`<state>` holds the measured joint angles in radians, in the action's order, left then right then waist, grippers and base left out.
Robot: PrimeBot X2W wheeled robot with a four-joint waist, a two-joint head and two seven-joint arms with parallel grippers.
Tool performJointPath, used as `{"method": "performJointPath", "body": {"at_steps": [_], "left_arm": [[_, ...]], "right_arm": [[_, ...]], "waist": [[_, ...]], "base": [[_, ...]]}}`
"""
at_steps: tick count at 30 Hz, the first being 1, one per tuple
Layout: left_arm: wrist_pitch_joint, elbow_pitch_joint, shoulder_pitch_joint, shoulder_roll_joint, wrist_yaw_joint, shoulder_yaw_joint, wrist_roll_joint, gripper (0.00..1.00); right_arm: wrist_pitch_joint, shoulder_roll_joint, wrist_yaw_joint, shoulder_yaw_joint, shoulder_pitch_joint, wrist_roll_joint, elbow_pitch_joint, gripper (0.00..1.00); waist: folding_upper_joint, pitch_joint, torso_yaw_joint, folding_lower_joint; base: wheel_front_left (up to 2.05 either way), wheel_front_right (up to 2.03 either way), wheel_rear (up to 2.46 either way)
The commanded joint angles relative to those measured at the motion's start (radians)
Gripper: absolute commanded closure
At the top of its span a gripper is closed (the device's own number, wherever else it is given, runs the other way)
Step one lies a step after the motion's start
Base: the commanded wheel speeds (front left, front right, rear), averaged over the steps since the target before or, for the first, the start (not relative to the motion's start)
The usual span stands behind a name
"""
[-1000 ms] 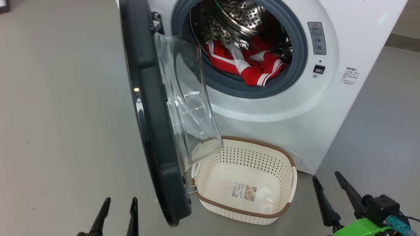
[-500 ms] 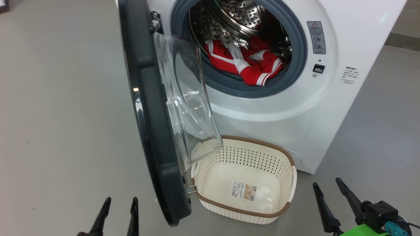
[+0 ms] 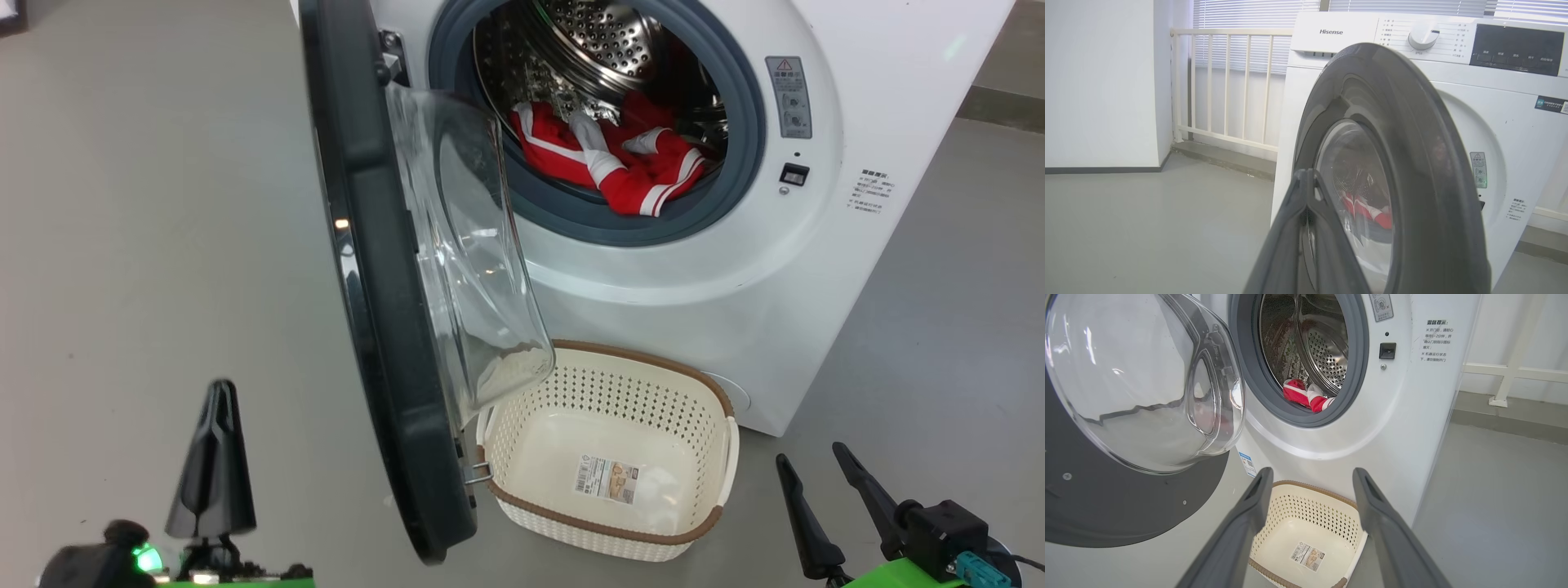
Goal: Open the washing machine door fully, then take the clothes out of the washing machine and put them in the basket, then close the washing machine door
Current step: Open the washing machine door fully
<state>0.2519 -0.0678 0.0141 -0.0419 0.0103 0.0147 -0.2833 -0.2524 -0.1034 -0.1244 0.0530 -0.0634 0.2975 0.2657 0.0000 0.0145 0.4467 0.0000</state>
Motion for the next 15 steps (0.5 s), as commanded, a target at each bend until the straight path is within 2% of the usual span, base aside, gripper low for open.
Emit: {"method": "performJointPath", "body": {"at_steps": [1, 4, 9, 15], "left_arm": [[0.010, -0.104, -0.053, -0.008, 0.012, 0.024, -0.013, 1.00], [0.010, -0.176, -0.063, -0.008, 0.015, -0.002, -0.014, 1.00], [0.010, -0.297, -0.069, -0.008, 0.025, -0.111, -0.015, 1.00], [0.010, -0.295, -0.052, -0.008, 0.014, -0.283, 0.013, 1.00]], "right_arm": [[-0.009, -0.010, -0.006, 0.026, 0.018, -0.009, -0.028, 0.00], [-0.009, -0.011, -0.006, 0.028, 0.020, -0.009, -0.028, 0.00], [-0.009, -0.012, -0.006, 0.033, 0.021, -0.009, -0.026, 0.00], [-0.009, -0.011, -0.006, 0.037, 0.022, -0.009, -0.025, 0.00]], "waist": [[0.0000, 0.000, -0.002, 0.0000], [0.0000, 0.002, -0.004, 0.0000], [0.0000, 0.004, -0.009, 0.0000], [0.0000, 0.007, -0.017, 0.0000]], "base": [[0.00, 0.00, 0.00], [0.00, 0.00, 0.00], [0.00, 0.00, 0.00], [0.00, 0.00, 0.00]]}}
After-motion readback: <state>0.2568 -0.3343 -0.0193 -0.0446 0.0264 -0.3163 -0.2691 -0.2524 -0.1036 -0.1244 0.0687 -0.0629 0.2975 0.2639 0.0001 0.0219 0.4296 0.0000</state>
